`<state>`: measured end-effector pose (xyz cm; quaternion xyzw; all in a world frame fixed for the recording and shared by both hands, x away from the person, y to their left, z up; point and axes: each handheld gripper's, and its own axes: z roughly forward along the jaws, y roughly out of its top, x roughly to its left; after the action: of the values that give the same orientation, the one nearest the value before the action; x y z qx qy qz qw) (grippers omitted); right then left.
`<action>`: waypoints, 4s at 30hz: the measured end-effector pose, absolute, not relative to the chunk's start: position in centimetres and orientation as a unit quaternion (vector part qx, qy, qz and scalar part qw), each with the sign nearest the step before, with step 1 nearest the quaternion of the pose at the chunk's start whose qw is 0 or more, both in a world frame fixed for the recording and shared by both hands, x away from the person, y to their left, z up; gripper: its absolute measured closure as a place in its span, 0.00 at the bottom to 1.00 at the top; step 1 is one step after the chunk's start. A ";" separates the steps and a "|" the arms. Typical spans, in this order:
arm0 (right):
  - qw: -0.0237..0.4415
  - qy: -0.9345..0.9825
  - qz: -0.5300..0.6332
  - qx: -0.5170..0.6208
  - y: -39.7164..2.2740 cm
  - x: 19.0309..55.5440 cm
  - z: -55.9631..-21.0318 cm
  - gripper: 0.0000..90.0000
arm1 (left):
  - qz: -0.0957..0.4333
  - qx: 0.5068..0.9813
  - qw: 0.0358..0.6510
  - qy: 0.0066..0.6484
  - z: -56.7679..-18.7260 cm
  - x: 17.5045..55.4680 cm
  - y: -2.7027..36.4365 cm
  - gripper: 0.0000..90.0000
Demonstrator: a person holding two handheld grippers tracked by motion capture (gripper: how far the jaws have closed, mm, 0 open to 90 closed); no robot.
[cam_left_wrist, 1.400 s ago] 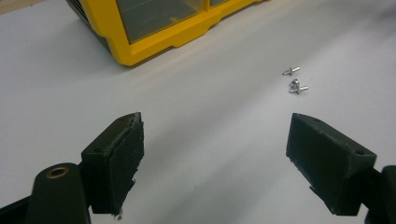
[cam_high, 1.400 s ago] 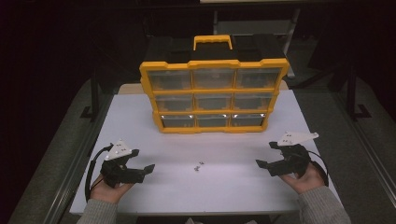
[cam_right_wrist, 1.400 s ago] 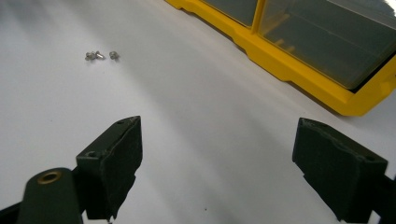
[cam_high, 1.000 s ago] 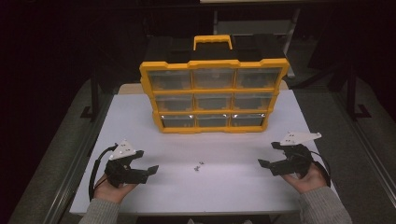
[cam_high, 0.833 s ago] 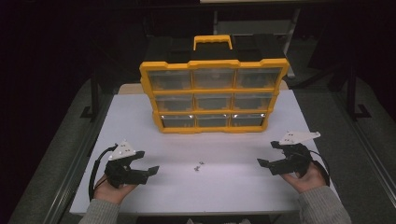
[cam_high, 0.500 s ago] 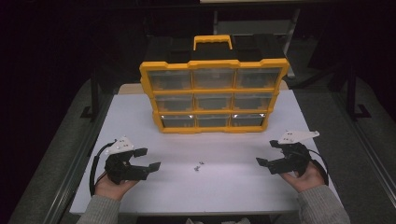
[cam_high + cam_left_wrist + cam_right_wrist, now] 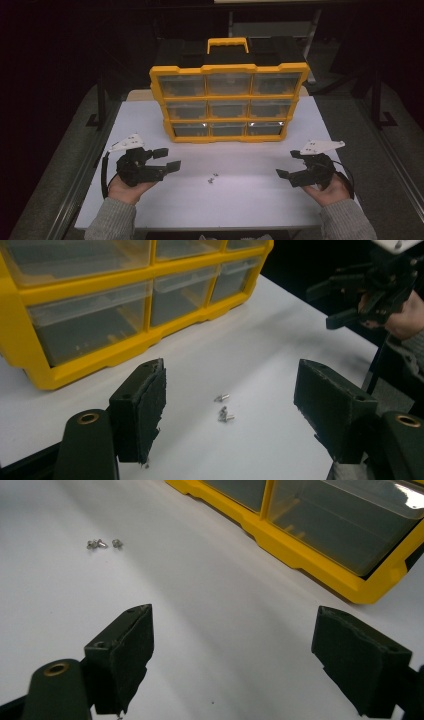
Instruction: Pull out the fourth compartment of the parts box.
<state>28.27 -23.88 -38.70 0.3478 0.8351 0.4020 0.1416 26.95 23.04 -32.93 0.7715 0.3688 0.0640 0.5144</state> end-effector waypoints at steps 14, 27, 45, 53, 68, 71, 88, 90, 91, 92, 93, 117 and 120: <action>0.142 0.841 0.397 0.338 -23.3 28.7 -38.6 0.18 | 0.063 0.734 0.528 0.422 -30.0 29.7 21.3 0.33; 0.143 0.839 0.396 0.345 -23.8 28.5 -38.7 0.20 | 0.023 0.649 0.575 0.497 -31.0 33.7 21.1 0.44; 0.152 0.833 0.410 0.339 -24.0 28.4 -38.5 0.23 | -0.044 0.566 0.582 0.582 -31.7 37.1 21.6 0.59; 0.147 0.835 0.409 0.337 -23.9 28.5 -38.6 0.23 | -0.043 0.559 0.578 0.593 -31.5 37.8 21.1 0.67; 0.142 0.837 0.408 0.336 -23.8 28.6 -38.7 0.23 | -0.055 0.548 0.580 0.601 -32.3 38.9 20.7 0.76; 0.141 0.837 0.409 0.334 -23.8 28.7 -38.8 0.23 | -0.061 0.544 0.584 0.600 -32.4 39.0 20.5 0.77; 0.131 0.841 0.404 0.335 -23.7 28.7 -38.9 0.23 | -0.067 0.519 0.610 0.596 -33.2 38.9 21.1 0.79; 0.134 0.842 0.405 0.330 -23.7 28.7 -39.0 0.23 | -0.067 0.517 0.611 0.596 -33.2 38.9 21.0 0.80; 0.133 0.841 0.405 0.332 -23.6 28.7 -39.0 0.23 | -0.069 0.515 0.612 0.595 -33.2 38.9 21.0 0.80; 0.133 0.842 0.405 0.331 -23.6 28.7 -39.0 0.23 | -0.072 0.514 0.613 0.596 -33.3 38.9 21.1 0.80; 0.133 0.842 0.405 0.331 -23.6 28.7 -39.0 0.23 | -0.075 0.512 0.616 0.594 -33.4 38.9 21.1 0.81; 0.130 0.843 0.403 0.332 -23.5 28.8 -39.0 0.23 | -0.088 0.514 0.627 0.578 -33.8 38.8 20.8 0.87; 0.130 0.843 0.403 0.332 -23.6 28.8 -39.0 0.23 | -0.092 0.514 0.628 0.577 -33.8 38.7 20.8 0.86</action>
<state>28.75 -23.57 -39.01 0.3317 0.8430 0.4030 0.1302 38.74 20.82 -33.77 0.5141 0.5765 -0.0917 0.6284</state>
